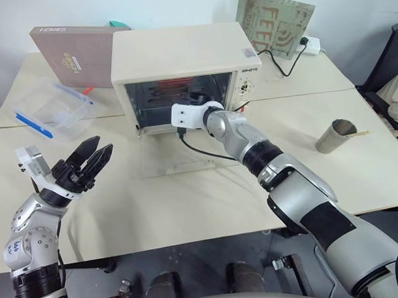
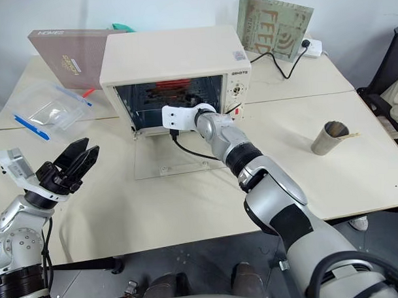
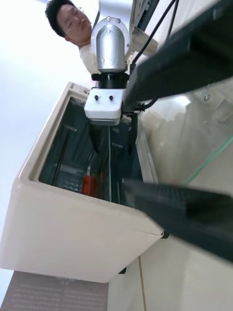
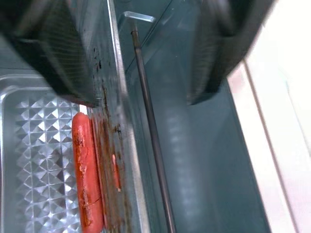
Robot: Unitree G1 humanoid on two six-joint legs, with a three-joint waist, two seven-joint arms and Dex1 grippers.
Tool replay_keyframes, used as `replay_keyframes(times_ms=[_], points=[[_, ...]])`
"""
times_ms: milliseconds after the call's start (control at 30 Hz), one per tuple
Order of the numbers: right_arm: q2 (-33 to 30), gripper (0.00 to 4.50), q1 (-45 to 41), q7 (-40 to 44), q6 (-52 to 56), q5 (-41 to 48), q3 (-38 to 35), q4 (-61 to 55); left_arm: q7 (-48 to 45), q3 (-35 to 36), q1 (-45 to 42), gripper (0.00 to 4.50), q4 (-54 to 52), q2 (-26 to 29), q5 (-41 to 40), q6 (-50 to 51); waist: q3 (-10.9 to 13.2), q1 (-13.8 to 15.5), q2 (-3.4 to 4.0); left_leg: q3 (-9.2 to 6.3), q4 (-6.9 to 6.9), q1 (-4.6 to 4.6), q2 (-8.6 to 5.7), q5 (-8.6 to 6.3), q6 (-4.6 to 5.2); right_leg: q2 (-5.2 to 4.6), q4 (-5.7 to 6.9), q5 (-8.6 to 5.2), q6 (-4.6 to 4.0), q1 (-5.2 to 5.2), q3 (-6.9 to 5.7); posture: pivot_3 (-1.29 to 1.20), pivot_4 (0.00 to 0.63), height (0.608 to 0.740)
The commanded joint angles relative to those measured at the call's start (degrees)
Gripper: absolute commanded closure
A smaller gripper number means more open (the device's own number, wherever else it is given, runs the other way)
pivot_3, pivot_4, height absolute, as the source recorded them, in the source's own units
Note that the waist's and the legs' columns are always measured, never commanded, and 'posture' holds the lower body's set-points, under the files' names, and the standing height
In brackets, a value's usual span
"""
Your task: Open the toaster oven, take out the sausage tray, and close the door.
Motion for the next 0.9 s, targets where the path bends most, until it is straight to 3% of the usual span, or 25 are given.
replay_keyframes(times_ms=[33,100,200,533,900], points=[[0.7,2.9,-2.3,-1.6,-0.9,-1.5,-0.9,0.0,0.2,0.3,-0.1,0.38,-2.2,-0.1,-1.2,-1.4,0.0,0.0,0.0,0.0,0.0,0.0,0.0,0.0,0.0,0.0,0.0,0.0,0.0,0.0,0.0,0.0,0.15,0.74],[0.9,3.53,-2.4,-2.1,-1.2,-2.1,-0.8,0.5,0.2,0.1,-0.1,0.0,-2.2,-0.1,-1.1,-1.5,0.0,0.0,0.0,0.0,0.0,0.0,0.0,0.0,0.0,0.0,0.0,0.0,0.0,0.0,0.0,0.0,0.15,0.74],[1.0,4.48,-2.8,-3.1,-1.9,-3.4,-0.4,1.3,0.3,-0.1,-0.3,0.0,-2.0,-0.2,-1.0,-1.7,0.0,0.0,-0.01,0.0,0.0,0.0,0.0,0.0,0.0,0.0,0.0,0.0,0.0,0.0,0.0,0.0,0.15,0.74],[-0.5,4.48,-2.3,-2.9,-2.3,-6.3,-0.7,-3.1,0.8,-0.8,-1.0,0.0,-1.5,0.0,-0.7,-2.5,0.0,0.0,0.0,0.0,0.0,0.0,0.0,0.0,-0.01,0.0,0.0,0.0,0.0,0.0,0.01,0.0,0.15,0.74],[-7.3,4.48,16.5,10.6,8.2,-12.4,0.7,-43.5,0.7,-1.2,-3.9,0.0,2.0,2.0,0.8,-3.7,0.0,-0.1,0.0,0.03,-0.11,0.01,0.02,-0.01,-0.04,0.02,-0.02,0.0,0.0,-0.06,-0.02,0.0,0.15,0.74]])
